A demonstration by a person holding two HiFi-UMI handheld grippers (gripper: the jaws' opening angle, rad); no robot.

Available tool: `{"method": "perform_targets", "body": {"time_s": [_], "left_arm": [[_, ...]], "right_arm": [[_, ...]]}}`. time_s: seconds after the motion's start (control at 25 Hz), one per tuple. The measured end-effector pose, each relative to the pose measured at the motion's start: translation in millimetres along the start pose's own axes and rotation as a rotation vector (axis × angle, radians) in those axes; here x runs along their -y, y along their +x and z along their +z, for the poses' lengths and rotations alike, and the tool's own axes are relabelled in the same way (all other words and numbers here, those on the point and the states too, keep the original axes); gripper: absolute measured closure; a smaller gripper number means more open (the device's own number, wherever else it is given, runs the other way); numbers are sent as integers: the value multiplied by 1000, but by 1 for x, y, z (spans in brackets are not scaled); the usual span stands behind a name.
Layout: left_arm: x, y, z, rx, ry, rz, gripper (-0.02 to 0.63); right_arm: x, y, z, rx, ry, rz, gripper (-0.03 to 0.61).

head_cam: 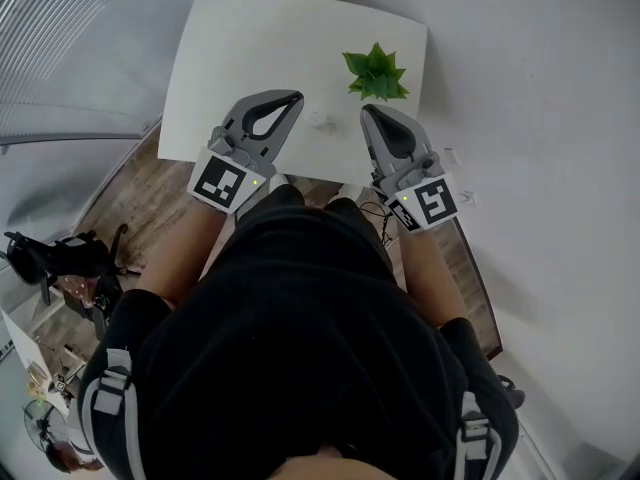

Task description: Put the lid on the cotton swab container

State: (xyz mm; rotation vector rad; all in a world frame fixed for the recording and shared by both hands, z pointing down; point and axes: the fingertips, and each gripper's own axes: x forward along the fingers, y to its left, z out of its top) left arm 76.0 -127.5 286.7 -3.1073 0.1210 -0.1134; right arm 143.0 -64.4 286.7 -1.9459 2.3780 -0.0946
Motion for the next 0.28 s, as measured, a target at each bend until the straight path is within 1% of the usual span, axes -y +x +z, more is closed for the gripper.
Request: {"method": "perform_targets", "body": {"time_s": [0.28], "left_arm": [[11, 2, 1, -4, 2, 15, 604]], "right_arm": [[1, -9, 2, 3, 3, 18, 568]]}}
